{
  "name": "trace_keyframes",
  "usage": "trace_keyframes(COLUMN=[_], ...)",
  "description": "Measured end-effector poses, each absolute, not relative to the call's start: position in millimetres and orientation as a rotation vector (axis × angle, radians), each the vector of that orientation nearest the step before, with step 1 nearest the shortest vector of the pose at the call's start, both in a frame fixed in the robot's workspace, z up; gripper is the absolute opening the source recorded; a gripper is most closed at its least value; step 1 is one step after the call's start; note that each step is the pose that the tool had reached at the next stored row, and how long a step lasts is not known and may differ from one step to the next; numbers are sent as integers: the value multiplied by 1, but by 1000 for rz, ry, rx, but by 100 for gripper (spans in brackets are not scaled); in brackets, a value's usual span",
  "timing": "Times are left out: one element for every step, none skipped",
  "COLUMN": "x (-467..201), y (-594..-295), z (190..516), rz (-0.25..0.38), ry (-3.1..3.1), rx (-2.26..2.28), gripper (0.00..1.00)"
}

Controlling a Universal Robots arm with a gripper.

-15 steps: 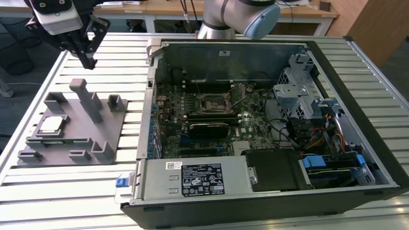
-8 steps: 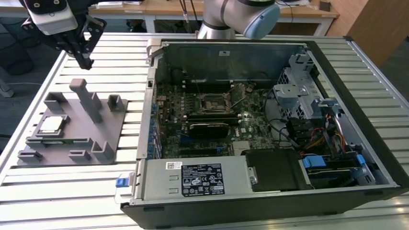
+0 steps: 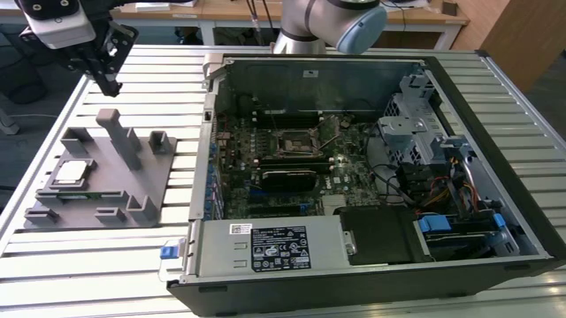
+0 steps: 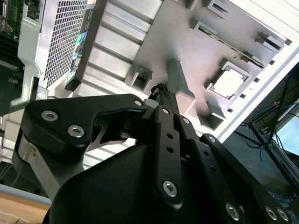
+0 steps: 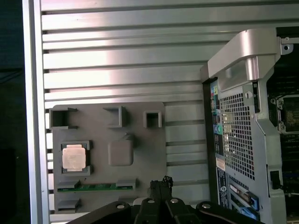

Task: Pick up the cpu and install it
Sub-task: 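Reach for the cpu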

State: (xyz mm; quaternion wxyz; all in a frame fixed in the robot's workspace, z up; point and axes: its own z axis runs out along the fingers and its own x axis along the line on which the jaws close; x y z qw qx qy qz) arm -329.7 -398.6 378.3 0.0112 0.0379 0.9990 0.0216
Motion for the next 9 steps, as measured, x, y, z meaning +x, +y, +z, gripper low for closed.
trace_keyframes(x=[-331, -333, -335, -337, -339, -341, -343, -344, -346], y=[-399, -399, -399, -399, -399, -399, -399, -399, -399], z=[378, 378, 378, 378, 378, 378, 378, 378, 377], rz=[68, 68, 68, 67, 67, 67, 68, 68, 67], ry=[3116, 3116, 3116, 3116, 3116, 3116, 3116, 3116, 3116], rx=[118, 118, 118, 118, 118, 118, 118, 118, 118], gripper=[11, 11, 11, 11, 11, 11, 11, 11, 11])
